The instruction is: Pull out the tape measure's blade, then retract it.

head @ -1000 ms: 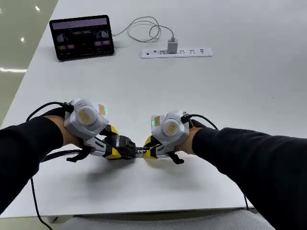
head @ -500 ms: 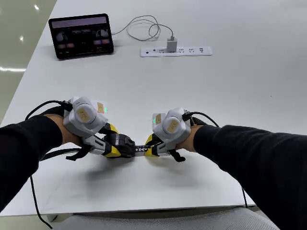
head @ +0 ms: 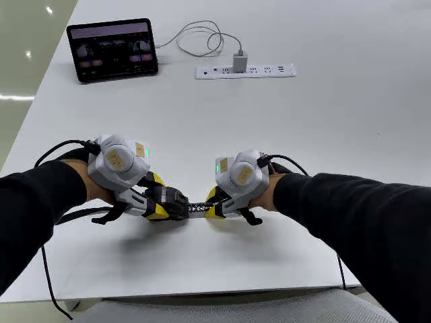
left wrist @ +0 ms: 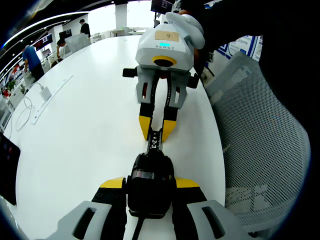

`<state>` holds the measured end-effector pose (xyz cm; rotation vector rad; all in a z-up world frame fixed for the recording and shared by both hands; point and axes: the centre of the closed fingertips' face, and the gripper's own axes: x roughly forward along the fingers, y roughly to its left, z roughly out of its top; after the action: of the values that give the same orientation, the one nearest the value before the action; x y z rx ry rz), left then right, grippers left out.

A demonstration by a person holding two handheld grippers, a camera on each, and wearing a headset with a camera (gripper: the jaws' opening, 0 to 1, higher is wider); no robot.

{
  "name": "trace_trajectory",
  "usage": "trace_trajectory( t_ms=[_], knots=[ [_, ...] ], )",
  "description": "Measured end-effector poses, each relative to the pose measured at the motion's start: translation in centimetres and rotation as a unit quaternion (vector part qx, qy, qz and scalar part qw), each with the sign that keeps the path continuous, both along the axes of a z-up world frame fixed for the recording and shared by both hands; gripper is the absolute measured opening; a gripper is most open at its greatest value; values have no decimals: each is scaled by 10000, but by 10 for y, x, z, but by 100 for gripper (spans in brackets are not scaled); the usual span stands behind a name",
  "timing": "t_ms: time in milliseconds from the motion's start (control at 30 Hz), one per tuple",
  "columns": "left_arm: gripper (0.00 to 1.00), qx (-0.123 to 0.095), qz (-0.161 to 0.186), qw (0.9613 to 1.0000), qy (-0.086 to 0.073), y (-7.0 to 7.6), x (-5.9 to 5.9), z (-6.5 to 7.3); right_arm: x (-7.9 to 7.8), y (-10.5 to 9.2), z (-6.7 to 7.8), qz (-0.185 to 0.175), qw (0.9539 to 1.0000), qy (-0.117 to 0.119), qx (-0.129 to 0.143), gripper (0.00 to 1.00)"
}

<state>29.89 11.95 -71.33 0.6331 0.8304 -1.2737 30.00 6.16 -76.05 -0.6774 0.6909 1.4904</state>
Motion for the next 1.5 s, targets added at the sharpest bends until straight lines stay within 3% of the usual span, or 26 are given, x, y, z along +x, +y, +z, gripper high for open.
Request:
trace_trajectory(
  t_ms=[1500],
  knots=[
    [31,-25,7,10000,-39,0,-2,1,0,-20,0,-37,9999,-8,-125,10]
  ],
)
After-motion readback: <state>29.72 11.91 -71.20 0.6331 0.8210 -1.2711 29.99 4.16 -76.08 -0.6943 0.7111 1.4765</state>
